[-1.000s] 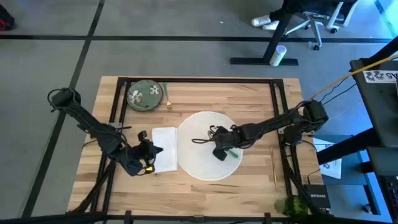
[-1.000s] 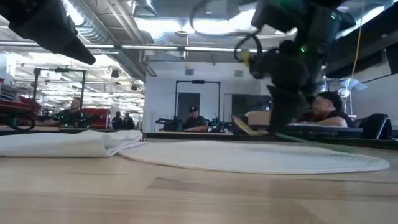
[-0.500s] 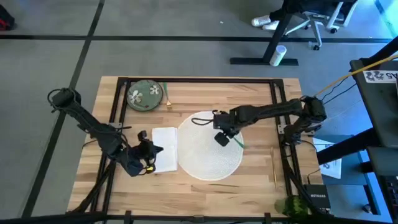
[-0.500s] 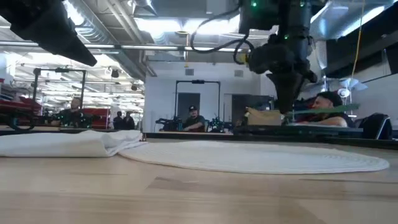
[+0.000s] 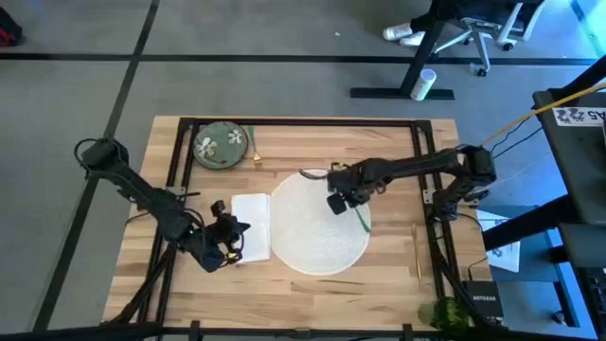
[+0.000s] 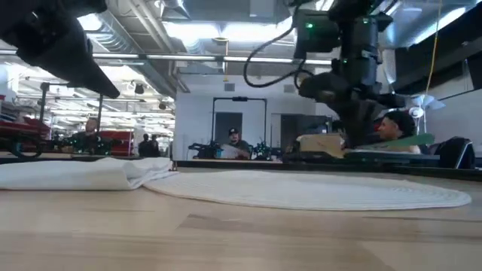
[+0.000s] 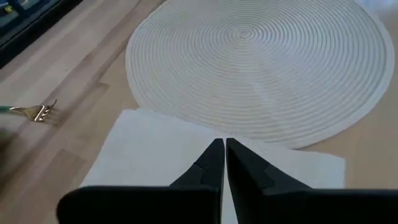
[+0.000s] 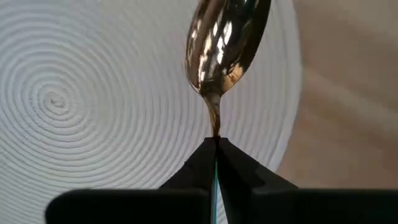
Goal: Set table place
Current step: Put the green spoon on the right of the white table mat
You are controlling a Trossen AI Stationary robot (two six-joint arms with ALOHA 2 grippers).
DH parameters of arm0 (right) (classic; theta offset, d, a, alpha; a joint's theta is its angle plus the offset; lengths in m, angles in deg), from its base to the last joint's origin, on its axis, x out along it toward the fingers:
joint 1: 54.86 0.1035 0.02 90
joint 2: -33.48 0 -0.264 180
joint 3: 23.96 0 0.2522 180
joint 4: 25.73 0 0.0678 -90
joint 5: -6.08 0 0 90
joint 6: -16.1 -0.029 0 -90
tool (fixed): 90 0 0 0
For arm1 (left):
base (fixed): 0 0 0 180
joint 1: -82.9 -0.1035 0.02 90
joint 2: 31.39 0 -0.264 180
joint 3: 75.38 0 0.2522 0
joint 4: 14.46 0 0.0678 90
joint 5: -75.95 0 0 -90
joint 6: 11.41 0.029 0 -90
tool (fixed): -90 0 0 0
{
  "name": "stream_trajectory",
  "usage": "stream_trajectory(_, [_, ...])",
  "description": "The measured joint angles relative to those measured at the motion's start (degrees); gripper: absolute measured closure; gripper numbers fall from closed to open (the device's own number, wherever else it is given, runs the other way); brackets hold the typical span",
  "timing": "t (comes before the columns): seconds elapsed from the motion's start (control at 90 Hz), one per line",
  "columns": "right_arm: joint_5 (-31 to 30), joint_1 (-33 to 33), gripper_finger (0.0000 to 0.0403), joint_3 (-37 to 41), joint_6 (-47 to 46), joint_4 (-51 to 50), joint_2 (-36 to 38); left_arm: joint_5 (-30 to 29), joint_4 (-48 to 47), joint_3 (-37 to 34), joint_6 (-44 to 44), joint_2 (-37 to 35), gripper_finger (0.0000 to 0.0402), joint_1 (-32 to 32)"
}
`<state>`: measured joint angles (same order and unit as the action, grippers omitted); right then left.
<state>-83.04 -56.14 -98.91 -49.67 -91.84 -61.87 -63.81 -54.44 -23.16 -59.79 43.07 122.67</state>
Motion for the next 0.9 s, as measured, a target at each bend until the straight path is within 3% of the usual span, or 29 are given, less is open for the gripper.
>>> stream_trajectory(0.267, [-0.3, 8.3, 0.0403, 6.9, -17.9, 8.8, 0.0, 0.0, -0.6, -1.0, -1.3, 0.2, 0.0402, 0.4])
stream_trajectory(0.422, [-0.5, 11.5, 0.0403, 8.9, -22.6, 10.2, 0.0, 0.0, -0.5, -1.3, -1.7, 0.2, 0.0402, 1.2])
stream_trajectory(0.567, [-4.8, 13.8, 0.0403, 8.7, -25.1, 13.1, 0.0, 0.0, -0.6, -1.3, -1.2, 0.2, 0.0402, 2.5])
stream_trajectory(0.644, [-7.7, 13.9, 0.0403, 7.4, -22.9, 13.4, 0.0, 0.0, -0.6, -1.3, -1.1, 0.2, 0.0402, 3.4])
stream_trajectory(0.9, [-17.2, 12.0, 0.0403, 2.1, 0.6, 14.4, 0.0, 0.0, -0.6, -1.3, -1.2, 0.2, 0.0402, 5.4])
